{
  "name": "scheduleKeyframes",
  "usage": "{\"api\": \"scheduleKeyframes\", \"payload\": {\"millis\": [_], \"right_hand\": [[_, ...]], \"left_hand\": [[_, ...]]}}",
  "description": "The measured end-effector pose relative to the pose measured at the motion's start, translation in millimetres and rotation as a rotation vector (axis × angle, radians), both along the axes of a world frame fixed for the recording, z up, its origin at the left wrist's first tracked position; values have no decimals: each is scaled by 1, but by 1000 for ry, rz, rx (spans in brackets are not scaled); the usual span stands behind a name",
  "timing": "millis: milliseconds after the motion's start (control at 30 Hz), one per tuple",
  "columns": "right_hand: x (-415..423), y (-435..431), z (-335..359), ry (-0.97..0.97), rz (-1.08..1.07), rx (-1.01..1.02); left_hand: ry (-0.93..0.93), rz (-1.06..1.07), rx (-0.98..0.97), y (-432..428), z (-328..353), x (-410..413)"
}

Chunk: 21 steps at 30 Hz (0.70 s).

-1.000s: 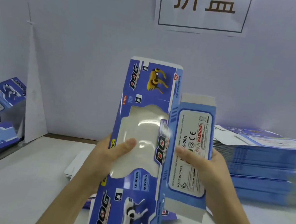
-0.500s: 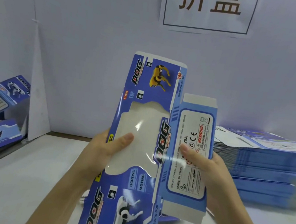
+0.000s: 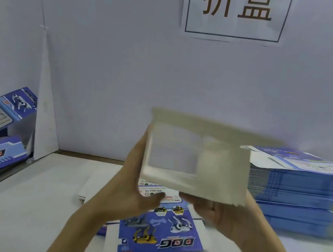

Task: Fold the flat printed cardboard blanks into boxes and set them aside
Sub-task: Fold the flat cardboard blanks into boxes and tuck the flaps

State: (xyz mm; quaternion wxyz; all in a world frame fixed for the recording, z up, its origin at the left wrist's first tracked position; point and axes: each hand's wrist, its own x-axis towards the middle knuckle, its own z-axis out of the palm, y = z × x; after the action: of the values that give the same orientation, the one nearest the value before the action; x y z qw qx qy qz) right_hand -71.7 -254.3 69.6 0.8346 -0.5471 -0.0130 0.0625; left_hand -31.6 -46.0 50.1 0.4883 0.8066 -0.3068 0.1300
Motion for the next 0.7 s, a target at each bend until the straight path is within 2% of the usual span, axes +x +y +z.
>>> {"api": "scheduleKeyframes", "payload": {"millis": [33,67,167,233,300,467,633,700], "right_hand": [[0,0,-2,38,46,-64],[1,1,-3,86,45,-159],[3,2,-7,103,-119,-412],[6,1,-7,-8,-267,-541],[7,1,-4,-227,-374,-580],[-10,4,3,-579,-312,-511],[-14,9,0,-756,-352,-567],[-13,7,0,-774,-357,-543]], "left_hand": [[-102,24,34,-2,1,-1],[-146,6,-23,-4,4,-2],[-188,-101,-211,-4,12,-5],[-52,-76,-299,-4,14,-6],[89,-58,-380,-5,15,-7],[437,-144,-463,-8,30,-20],[652,-387,-450,-4,38,-34],[697,-345,-490,-11,46,-27]]}}
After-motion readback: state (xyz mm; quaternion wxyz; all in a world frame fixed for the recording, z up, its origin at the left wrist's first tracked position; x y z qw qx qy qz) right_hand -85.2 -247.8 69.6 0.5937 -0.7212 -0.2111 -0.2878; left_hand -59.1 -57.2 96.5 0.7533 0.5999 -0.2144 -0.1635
